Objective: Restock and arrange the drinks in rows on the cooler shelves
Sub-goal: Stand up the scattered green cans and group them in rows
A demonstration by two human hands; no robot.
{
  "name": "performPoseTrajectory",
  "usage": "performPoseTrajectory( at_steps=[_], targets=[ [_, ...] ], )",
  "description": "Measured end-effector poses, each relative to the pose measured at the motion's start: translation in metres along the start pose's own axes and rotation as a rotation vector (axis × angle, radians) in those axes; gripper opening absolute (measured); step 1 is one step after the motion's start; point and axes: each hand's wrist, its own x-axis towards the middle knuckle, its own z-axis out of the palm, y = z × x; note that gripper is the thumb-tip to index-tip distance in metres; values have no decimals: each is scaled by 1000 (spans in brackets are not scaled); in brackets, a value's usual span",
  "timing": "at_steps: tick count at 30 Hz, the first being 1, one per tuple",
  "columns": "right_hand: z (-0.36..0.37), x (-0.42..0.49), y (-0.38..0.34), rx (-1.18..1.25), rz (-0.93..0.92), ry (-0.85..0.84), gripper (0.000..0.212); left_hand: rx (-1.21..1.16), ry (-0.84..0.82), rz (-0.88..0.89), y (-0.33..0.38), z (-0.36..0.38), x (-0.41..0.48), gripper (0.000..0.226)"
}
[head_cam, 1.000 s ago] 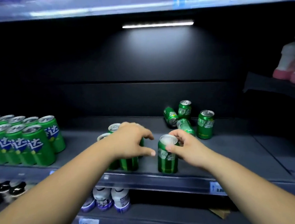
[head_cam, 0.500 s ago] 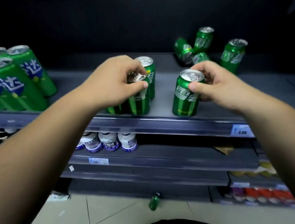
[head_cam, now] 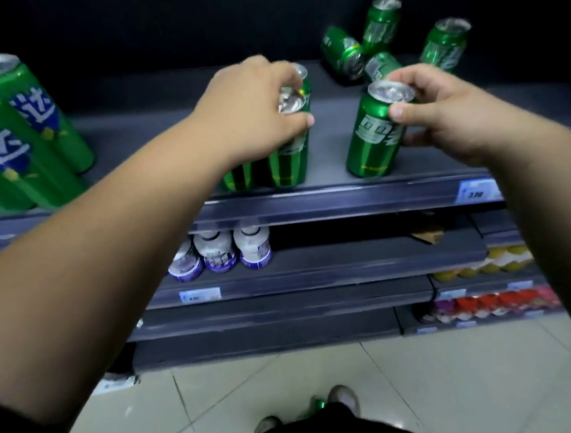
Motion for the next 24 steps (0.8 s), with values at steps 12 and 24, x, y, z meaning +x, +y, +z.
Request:
performPoseTrajectory(
  at_steps=[12,24],
  targets=[
    [0,0,-5,91,40,-42,30,-36,-178,-46,-2,-13,3,74],
    [1,25,0,-133,-78,-192,45,58,-159,-189,22,-10,1,77]
  ],
)
